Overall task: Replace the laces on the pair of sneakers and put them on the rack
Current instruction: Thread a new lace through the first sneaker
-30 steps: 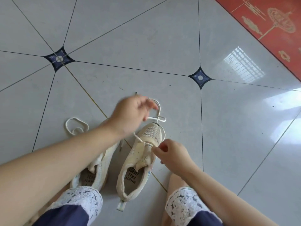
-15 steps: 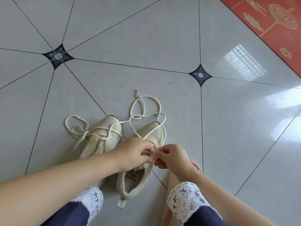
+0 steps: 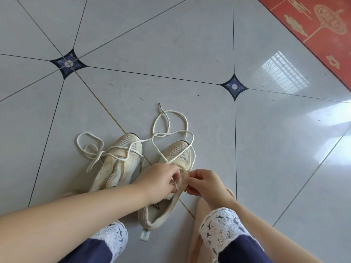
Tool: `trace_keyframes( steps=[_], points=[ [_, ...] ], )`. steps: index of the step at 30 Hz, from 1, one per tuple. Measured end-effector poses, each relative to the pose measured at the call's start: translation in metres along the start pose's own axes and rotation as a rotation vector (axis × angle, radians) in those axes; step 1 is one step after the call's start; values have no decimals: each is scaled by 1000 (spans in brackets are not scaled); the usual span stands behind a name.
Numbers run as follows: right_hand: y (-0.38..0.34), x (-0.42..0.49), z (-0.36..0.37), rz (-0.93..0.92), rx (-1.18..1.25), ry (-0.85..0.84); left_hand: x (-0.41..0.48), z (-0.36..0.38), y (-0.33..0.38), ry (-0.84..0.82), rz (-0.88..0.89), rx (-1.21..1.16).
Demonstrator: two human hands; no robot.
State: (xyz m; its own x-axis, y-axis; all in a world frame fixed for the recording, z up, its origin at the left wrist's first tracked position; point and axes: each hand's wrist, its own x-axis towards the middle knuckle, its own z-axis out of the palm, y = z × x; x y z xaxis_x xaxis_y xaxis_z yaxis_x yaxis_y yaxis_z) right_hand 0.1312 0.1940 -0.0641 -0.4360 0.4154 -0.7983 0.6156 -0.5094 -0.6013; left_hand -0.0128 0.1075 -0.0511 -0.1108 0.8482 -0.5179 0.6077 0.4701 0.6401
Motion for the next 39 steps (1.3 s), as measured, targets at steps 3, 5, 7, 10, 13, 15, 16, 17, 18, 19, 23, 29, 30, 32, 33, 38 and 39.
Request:
trace_keyframes(
  steps=[3, 5, 7, 10, 13, 15, 16, 17, 18, 19, 23, 29, 30, 32, 33, 38, 39],
  points=[
    [4, 1, -1, 21, 137, -42, 7, -3, 0, 30, -75, -138],
    [5, 1, 0, 39, 222, -63, 11, -4, 1, 48, -97, -196],
    [5, 0, 0, 53, 286, -80, 13, -3, 1, 54, -99, -239],
    [5, 0, 1, 60, 319, -86, 12, -2, 3, 118, -103, -243],
    [4, -1, 1, 60, 336, -93, 13, 1, 6, 163, -102, -224],
    [2, -1, 2, 57, 343, -97, 14, 3, 7, 172, -100, -223],
    [2, -1, 2, 54, 344, -97, 14, 5, 7, 184, -98, -217],
    [2, -1, 2, 51, 346, -100, 15, 6, 8, 198, -95, -207],
    [2, -1, 2, 48, 348, -106, 15, 8, 8, 212, -92, -194],
    [2, -1, 2, 46, 352, -110, 16, 9, 8, 224, -90, -183],
    [4, -2, 1, 53, 363, -109, 17, 13, 8, 256, -86, -181],
    [3, -3, 1, 56, 393, -118, 17, 15, 6, 261, -111, -181],
    [3, -3, 1, 60, 396, -118, 16, 16, 6, 261, -121, -190],
    [4, -4, 1, 68, 404, -111, 17, 17, 7, 263, -140, -204],
    [4, -4, 1, 70, 412, -106, 17, 17, 7, 267, -149, -206],
    [4, -5, 3, 85, 455, -92, 18, 18, 9, 288, -197, -231],
    [4, -5, 3, 88, 459, -91, 19, 17, 9, 290, -205, -237]
  ],
)
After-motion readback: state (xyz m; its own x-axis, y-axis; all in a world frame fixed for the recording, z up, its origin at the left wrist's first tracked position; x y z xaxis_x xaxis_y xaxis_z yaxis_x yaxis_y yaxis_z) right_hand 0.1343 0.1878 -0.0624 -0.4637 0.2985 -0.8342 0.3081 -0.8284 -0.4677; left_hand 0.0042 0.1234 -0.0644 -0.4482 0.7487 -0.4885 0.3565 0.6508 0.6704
